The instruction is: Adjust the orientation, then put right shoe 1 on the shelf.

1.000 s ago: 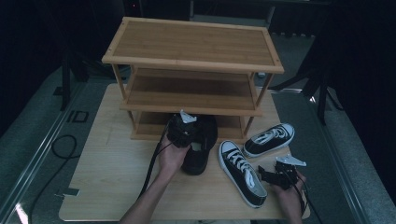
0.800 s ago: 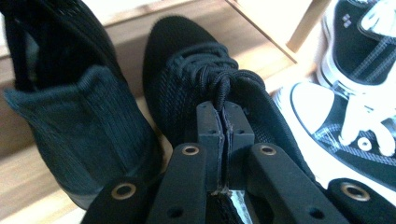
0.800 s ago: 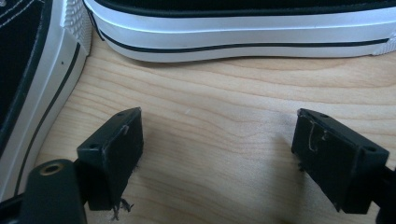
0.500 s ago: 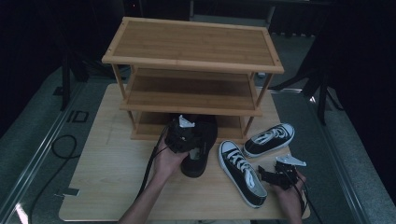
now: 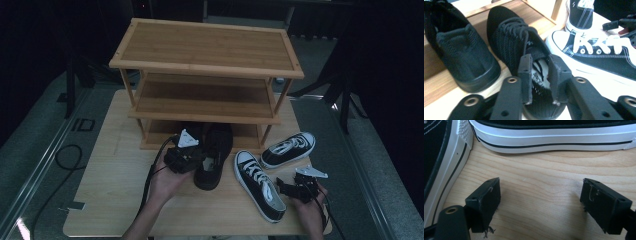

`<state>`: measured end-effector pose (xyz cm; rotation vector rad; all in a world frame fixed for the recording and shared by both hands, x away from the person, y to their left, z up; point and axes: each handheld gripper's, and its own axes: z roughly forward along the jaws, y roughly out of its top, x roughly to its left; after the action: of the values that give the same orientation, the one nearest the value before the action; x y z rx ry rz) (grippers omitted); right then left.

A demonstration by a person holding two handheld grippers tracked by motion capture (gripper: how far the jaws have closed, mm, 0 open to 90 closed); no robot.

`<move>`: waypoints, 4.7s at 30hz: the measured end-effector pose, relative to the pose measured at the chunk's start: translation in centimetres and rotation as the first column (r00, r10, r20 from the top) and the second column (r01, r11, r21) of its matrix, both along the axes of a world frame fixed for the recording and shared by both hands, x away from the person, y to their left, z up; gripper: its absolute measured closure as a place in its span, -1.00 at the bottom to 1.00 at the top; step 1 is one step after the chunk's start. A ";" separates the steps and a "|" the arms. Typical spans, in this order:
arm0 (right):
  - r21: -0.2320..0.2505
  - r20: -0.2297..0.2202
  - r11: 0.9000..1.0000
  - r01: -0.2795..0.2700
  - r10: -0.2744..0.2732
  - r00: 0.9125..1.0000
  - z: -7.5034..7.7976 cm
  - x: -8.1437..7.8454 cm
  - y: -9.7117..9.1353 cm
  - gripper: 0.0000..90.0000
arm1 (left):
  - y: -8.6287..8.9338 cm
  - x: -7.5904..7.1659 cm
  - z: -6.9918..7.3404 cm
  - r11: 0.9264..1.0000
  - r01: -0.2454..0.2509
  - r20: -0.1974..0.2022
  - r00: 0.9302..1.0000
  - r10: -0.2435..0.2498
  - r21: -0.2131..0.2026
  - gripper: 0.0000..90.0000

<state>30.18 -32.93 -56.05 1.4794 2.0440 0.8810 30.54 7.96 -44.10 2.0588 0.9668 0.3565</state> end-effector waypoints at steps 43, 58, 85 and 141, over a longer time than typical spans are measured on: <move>0.001 -0.002 1.000 0.001 -0.001 1.000 0.0 0.0 0.0 -0.63 | -0.1 -2.6 -10.1 0.993 0.024 -0.215 0.977 0.001 0.113 1.00; 0.001 -0.002 1.000 0.001 -0.001 1.000 0.0 0.0 0.0 -0.63 | -2.8 -2.7 -10.2 0.993 0.074 -0.213 0.976 -0.054 0.089 0.99; 0.001 -0.002 1.000 0.000 0.000 1.000 0.0 0.0 0.0 -0.63 | -6.1 -3.1 -10.4 0.981 0.127 -0.140 0.984 -0.107 0.147 1.00; 0.002 -0.001 1.000 0.000 0.000 1.000 0.0 0.0 0.0 -0.63 | -5.9 2.2 -7.5 0.996 0.017 -0.056 0.998 -0.012 0.092 1.00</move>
<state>30.17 -32.92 -56.05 1.4816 2.0444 0.8822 32.69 2.10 -51.61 2.1687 0.9846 0.3441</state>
